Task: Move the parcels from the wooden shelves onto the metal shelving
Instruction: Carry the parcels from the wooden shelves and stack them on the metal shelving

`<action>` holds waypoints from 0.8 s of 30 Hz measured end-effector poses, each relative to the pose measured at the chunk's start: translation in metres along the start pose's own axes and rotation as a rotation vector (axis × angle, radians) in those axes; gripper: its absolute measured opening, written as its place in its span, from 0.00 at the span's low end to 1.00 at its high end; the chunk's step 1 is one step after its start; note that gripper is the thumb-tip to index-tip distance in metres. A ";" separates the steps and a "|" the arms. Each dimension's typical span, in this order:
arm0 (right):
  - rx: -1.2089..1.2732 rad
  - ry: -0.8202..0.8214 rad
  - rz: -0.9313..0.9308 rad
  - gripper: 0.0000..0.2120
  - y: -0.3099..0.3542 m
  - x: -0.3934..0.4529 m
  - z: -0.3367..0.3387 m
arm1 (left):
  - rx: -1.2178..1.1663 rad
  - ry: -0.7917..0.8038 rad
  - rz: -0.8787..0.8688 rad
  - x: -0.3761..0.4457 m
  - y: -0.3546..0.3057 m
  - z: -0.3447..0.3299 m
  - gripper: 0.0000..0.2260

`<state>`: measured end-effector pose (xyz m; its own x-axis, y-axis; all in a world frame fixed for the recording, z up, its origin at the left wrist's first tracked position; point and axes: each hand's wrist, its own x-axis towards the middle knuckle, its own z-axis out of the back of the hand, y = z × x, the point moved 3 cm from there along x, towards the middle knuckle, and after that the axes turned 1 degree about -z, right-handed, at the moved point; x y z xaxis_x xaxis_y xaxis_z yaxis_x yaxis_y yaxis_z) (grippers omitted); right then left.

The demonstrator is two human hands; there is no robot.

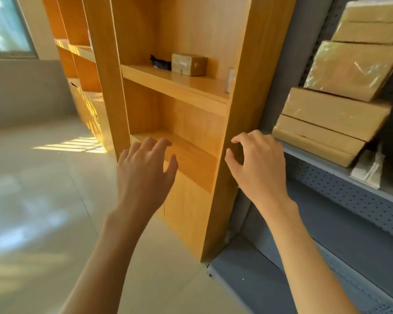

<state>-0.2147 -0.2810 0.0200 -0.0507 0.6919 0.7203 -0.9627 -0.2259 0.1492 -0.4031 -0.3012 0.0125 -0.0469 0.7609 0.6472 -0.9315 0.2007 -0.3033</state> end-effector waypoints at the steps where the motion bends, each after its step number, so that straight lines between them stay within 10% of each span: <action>1: 0.005 0.001 0.012 0.11 0.006 0.010 -0.011 | 0.003 -0.008 0.002 0.009 0.011 -0.003 0.13; 24: 0.060 -0.038 0.048 0.11 0.153 0.248 -0.260 | 0.061 -0.029 -0.036 0.265 0.260 -0.089 0.14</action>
<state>-0.4433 0.0341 0.0453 -0.0851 0.6532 0.7524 -0.9418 -0.2992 0.1533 -0.6258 0.0075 0.0425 -0.0231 0.7354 0.6772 -0.9529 0.1887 -0.2374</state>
